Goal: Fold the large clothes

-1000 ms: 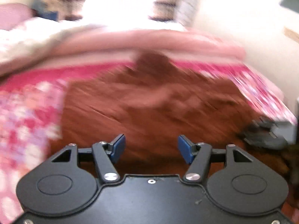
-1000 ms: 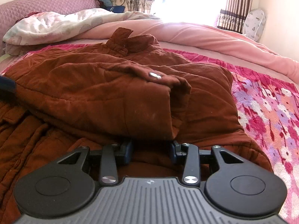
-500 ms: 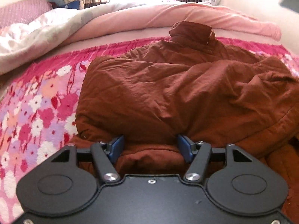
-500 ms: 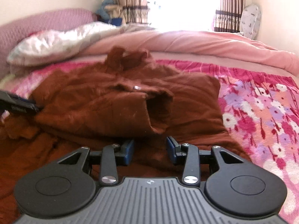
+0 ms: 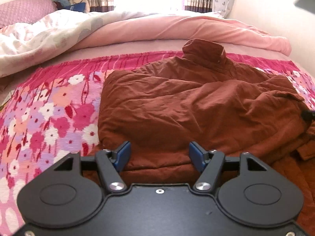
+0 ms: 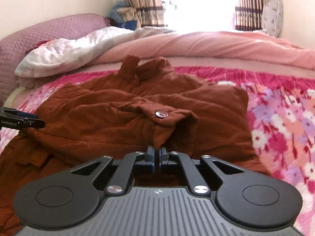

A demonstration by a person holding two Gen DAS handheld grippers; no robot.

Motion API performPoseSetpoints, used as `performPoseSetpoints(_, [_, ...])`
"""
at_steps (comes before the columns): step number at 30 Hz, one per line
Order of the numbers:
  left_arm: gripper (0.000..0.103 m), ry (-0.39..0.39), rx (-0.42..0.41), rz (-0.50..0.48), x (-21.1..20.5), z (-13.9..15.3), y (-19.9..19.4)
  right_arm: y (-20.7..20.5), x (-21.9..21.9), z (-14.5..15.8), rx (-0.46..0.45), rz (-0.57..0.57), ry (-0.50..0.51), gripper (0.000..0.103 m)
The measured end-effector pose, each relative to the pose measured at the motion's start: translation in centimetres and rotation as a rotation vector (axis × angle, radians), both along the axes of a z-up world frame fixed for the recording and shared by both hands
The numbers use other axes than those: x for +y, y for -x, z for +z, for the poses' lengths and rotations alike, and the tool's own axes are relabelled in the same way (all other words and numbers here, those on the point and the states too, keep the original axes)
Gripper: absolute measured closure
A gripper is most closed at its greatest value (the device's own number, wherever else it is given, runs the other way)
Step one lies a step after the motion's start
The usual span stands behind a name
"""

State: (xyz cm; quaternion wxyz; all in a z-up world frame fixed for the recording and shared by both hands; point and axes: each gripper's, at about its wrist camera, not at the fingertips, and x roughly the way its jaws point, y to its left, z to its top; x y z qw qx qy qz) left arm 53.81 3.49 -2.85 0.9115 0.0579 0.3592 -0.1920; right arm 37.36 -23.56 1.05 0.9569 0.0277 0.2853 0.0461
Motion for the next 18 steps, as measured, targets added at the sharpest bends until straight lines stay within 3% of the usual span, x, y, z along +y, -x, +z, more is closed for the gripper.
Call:
performPoseSetpoints(3, [0.037,-0.013,-0.017,-0.009,-0.6,0.2,0.2,0.7,-1.0,1.1,-0.032,-0.044,0.049,0.103])
performPoseSetpoints(5, [0.036,-0.060,0.022,-0.001,-1.5,-1.1,-0.6,0.8,-1.7,1.5,-0.042,-0.109,0.101,0.103])
performPoseSetpoints(10, [0.036,-0.082,0.018,0.015,-2.8,-2.5,-0.5,0.1,-3.6,0.0,0.007,-0.127,0.038,0.101])
performPoseSetpoints(12, [0.036,-0.089,0.015,0.013,-2.8,-2.3,-0.4,0.8,-3.5,0.3,-0.008,-0.073,-0.026,0.092])
performPoseSetpoints(14, [0.035,-0.079,0.017,0.013,-2.5,-1.7,-0.5,1.3,-2.9,1.3,-0.044,-0.045,-0.046,0.061])
performPoseSetpoints(16, [0.035,-0.051,0.016,0.010,-2.0,-1.0,-0.2,1.3,-2.2,2.0,-0.065,-0.021,-0.048,0.052])
performPoseSetpoints(18, [0.035,-0.023,-0.001,0.001,-1.4,-0.1,0.3,0.5,-1.6,2.0,-0.047,0.011,-0.069,0.052])
